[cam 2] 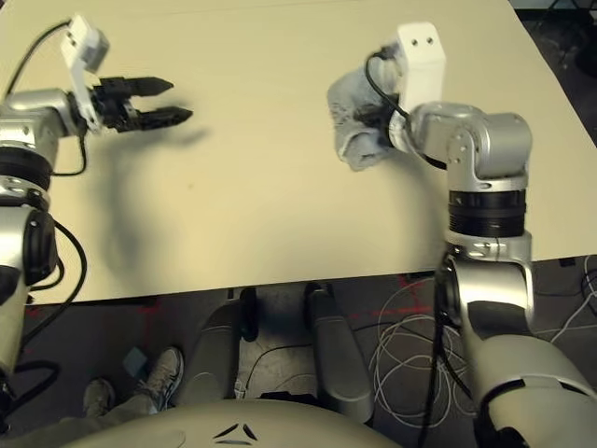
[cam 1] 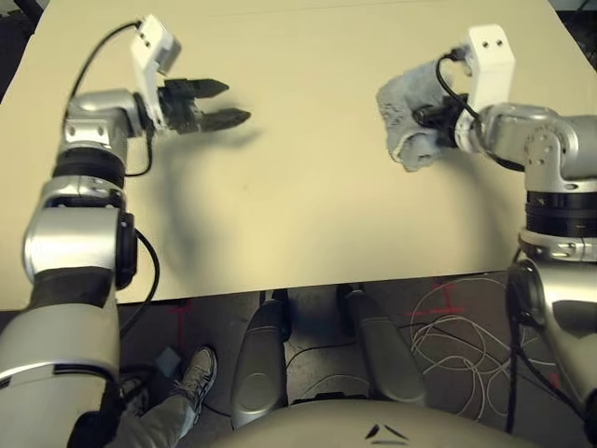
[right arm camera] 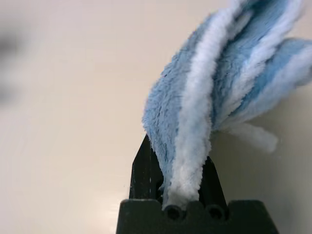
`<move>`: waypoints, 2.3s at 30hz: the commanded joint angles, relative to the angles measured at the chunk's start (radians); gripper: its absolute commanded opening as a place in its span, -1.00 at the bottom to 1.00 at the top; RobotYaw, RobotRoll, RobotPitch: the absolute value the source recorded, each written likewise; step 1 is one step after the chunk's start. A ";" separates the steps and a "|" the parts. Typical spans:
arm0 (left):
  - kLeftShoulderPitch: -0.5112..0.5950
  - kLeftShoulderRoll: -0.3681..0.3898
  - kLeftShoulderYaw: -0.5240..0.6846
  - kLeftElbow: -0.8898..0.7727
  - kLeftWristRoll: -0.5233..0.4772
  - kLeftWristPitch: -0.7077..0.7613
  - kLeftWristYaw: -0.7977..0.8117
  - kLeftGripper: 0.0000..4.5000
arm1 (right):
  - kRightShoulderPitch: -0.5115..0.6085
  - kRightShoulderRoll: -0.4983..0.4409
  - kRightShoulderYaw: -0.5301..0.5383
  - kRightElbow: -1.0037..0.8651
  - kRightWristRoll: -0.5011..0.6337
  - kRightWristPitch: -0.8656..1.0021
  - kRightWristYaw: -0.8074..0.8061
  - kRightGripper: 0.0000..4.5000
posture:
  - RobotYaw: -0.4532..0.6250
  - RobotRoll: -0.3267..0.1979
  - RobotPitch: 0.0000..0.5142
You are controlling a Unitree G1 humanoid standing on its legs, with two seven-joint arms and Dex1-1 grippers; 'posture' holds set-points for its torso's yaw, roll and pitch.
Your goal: Wipe the water off the table with a rag.
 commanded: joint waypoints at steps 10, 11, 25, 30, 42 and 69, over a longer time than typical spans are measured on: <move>-0.116 0.279 -0.392 -0.257 -0.312 0.203 -0.078 1.00 | -0.040 0.529 -0.096 -0.076 0.168 0.242 -0.184 -1.00 | 0.01 0.25 0.07; -0.122 0.283 -0.403 -0.260 -0.322 0.204 -0.078 1.00 | -0.044 0.559 -0.096 -0.059 0.175 0.242 -0.197 -1.00 | 0.03 0.25 0.07; -0.073 0.295 -0.451 -0.282 -0.358 0.201 -0.078 1.00 | -0.154 0.720 -0.013 0.294 0.186 0.058 -0.234 -1.00 | 0.10 0.25 0.13; -0.060 0.286 -0.451 -0.284 -0.362 0.204 -0.078 1.00 | -0.164 0.735 0.018 0.373 0.229 -0.013 -0.226 -1.00 | 0.09 0.25 0.15; -0.029 0.250 -0.446 -0.265 -0.353 0.195 -0.078 1.00 | -0.127 0.744 0.089 0.427 0.359 -0.005 -0.285 -1.00 | 0.06 0.25 0.19; -0.102 0.107 -0.339 0.012 -0.159 0.044 -0.078 1.00 | 0.080 0.116 0.278 0.298 0.007 -0.200 -0.101 -1.00 | -0.04 0.25 0.21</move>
